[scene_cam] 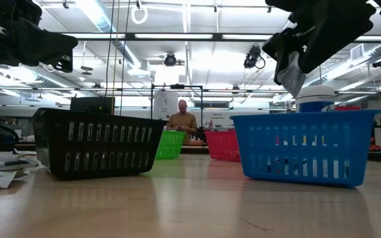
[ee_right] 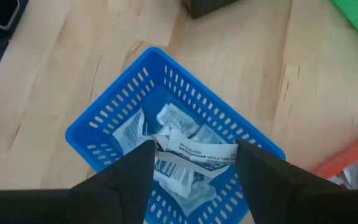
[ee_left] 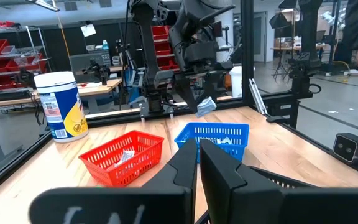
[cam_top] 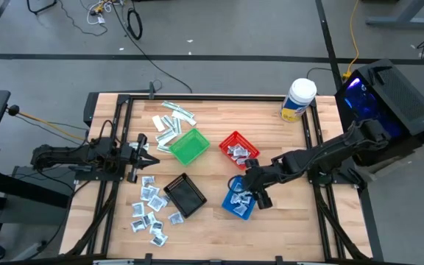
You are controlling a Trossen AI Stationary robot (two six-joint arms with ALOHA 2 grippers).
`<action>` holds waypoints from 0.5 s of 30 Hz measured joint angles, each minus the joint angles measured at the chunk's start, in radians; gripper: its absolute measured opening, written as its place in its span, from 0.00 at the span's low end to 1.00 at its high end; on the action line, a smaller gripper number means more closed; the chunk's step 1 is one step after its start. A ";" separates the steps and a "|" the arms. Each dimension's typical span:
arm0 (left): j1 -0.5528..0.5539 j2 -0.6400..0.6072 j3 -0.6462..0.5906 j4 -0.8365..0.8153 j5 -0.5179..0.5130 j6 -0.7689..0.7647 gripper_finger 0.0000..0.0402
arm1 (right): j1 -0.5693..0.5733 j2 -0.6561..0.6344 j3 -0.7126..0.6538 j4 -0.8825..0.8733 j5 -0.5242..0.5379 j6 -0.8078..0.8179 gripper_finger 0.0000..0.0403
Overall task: Pick & Place First Aid Supplies
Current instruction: Put the blue alcohol pad into the blue bin
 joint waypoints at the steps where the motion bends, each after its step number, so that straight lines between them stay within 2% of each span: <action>1: 0.000 0.000 0.000 0.000 0.000 0.000 0.06 | 0.000 0.000 0.000 0.002 0.000 0.000 0.55; 6: 0.000 0.000 0.000 0.000 0.000 0.000 0.06 | 0.000 0.000 0.000 0.007 -0.001 0.013 0.57; 15: 0.000 0.000 0.000 0.000 0.000 0.000 0.06 | 0.000 0.000 0.000 0.008 -0.019 0.061 0.73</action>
